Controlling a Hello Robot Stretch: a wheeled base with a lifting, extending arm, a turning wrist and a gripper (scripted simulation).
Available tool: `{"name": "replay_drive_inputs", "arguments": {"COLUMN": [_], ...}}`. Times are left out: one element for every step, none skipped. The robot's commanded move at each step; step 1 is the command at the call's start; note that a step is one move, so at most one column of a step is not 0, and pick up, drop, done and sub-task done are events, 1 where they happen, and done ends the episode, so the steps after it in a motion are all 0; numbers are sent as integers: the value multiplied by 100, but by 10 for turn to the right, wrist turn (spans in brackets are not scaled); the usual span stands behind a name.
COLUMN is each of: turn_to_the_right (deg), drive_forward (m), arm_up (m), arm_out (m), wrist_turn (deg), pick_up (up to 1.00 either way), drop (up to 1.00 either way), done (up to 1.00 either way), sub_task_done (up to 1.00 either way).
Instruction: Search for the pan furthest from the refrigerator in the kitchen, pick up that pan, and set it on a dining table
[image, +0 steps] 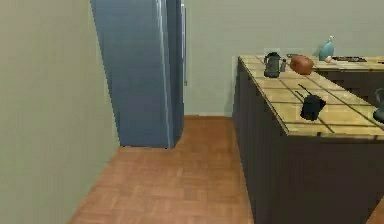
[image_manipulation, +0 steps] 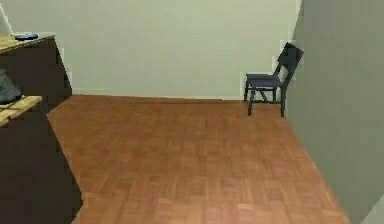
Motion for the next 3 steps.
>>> {"name": "replay_drive_inputs", "arguments": {"turn_to_the_right": [0, 60, 0], "drive_forward": [75, 0, 45], "arm_up": [0, 0, 0], "arm_out": [0, 0, 0], "wrist_turn": [0, 0, 0], "pick_up": [0, 0, 0], "drop": [0, 0, 0], "done": [0, 0, 0], "sub_task_done": [0, 0, 0]}}
